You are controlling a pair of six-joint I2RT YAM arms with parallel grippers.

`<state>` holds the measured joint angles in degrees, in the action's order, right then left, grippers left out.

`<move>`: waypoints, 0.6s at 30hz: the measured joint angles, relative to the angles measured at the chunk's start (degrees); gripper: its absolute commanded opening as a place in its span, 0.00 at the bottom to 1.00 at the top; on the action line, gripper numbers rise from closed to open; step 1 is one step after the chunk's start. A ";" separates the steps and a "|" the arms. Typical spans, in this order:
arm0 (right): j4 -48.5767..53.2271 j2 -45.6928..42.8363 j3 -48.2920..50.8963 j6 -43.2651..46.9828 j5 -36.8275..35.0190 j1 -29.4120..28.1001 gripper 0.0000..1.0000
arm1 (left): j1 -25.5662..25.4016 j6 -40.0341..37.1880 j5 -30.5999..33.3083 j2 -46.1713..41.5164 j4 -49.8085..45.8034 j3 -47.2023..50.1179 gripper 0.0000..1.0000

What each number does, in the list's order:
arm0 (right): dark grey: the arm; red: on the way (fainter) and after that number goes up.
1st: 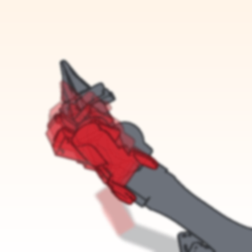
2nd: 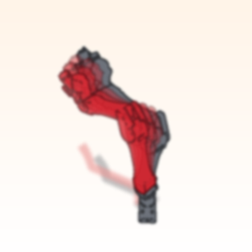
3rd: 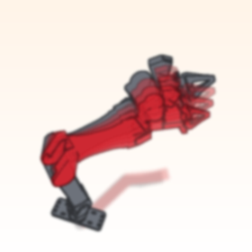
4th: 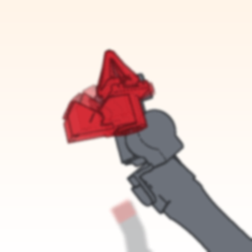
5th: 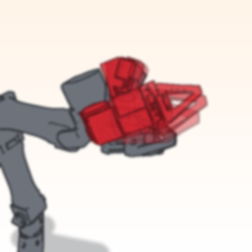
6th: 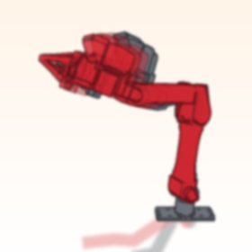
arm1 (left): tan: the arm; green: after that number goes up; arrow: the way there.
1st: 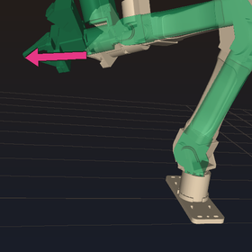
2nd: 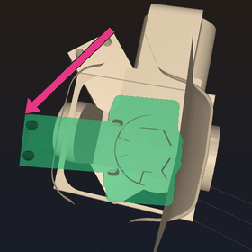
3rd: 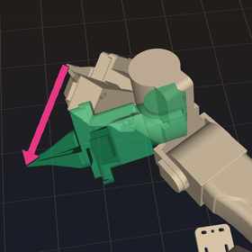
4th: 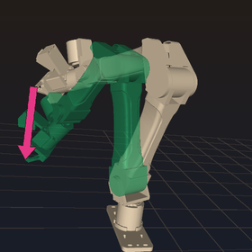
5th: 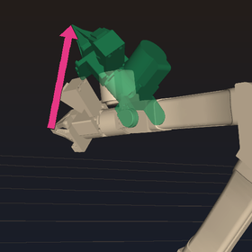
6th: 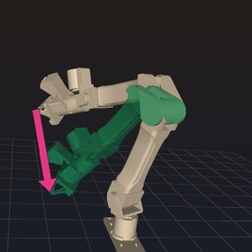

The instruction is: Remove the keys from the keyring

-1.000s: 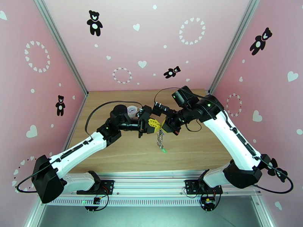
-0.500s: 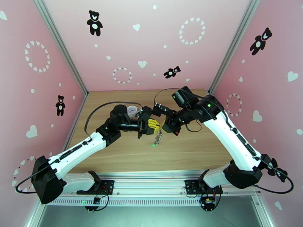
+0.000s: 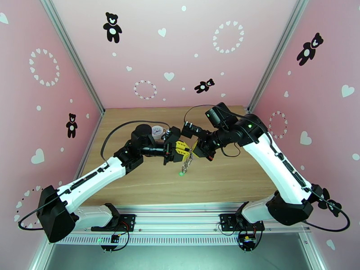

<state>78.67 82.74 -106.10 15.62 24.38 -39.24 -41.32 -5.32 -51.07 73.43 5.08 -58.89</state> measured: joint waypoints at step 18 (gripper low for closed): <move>-3.23 -2.49 2.43 0.46 -0.09 0.31 0.00 | 0.42 1.11 0.04 1.57 0.07 -1.14 0.20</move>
<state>75.44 80.25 -103.68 16.08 24.29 -38.94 -40.91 -4.21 -51.03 75.00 5.15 -60.03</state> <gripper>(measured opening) 0.035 0.198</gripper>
